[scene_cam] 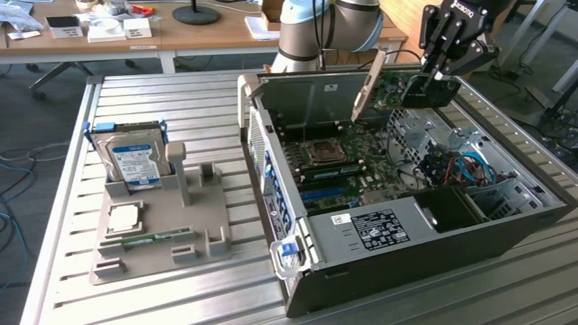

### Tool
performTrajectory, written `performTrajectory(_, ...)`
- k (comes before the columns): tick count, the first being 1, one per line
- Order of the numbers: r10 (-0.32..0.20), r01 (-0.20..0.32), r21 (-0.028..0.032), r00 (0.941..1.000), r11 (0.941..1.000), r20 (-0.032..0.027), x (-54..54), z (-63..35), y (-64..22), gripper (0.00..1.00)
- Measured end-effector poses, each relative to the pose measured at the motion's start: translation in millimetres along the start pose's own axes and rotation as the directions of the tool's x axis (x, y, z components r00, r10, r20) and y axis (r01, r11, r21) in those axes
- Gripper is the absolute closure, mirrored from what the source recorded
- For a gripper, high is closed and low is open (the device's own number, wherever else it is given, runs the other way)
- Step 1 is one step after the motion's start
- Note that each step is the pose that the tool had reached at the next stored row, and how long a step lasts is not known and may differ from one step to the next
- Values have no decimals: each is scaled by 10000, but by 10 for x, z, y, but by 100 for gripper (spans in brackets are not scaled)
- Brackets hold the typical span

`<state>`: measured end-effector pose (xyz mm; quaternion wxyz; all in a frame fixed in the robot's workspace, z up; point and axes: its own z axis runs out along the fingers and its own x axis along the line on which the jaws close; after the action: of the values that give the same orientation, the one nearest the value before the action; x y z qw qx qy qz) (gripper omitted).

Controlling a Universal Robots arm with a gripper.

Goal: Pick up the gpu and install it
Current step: 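Insert the gpu into the slot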

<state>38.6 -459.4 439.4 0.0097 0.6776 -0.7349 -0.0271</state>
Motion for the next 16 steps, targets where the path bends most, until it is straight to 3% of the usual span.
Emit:
performTrajectory(12,-2,2,14,10000,10000,1,1,3,5,73)
performTrajectory(14,-4,4,42,10000,10000,4,1,4,9,73)
performTrajectory(16,-9,9,123,10000,9999,10,1,8,17,73)
